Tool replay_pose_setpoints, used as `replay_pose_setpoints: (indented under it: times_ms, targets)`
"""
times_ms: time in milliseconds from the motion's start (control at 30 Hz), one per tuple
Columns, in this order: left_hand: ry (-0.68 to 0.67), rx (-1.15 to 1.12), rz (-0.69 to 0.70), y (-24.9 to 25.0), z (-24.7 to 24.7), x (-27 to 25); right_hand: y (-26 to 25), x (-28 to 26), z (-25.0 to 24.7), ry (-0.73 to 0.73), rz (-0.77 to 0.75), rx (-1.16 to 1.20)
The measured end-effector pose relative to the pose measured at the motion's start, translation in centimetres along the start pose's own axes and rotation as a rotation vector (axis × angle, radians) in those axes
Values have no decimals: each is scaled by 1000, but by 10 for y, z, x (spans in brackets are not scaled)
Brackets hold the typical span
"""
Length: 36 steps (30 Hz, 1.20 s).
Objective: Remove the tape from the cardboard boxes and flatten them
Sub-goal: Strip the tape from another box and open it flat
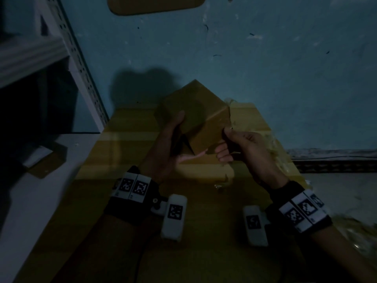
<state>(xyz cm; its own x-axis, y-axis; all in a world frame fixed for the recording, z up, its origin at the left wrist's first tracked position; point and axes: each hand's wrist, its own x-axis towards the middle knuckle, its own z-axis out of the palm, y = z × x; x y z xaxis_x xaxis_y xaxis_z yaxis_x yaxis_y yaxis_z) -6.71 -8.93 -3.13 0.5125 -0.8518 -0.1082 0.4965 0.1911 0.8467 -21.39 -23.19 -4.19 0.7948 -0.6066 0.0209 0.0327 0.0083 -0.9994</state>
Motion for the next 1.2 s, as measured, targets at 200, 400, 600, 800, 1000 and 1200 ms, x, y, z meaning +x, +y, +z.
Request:
replay_pose_setpoints:
  times_ms: [200,400,600,800,1000,1200]
  targets:
    - [-1,-17,-3,0,3,-3,0,1,0,35,-31,33]
    - [1,17,-21,-2,1,-2,6,0,-2,78,-37,-31]
    - [-4,-59,-82,2,-2,-1,9,2,0,106,-65,-66]
    - [93,-226,-225,4,-4,-6,11,5,0,143,-236,-347]
    - [111,-219,-255,3,-1,-7,8,0,0,113,-323,-368]
    - [99,-212,-291,0,-1,-6,8,0,-2,149,-382,-449]
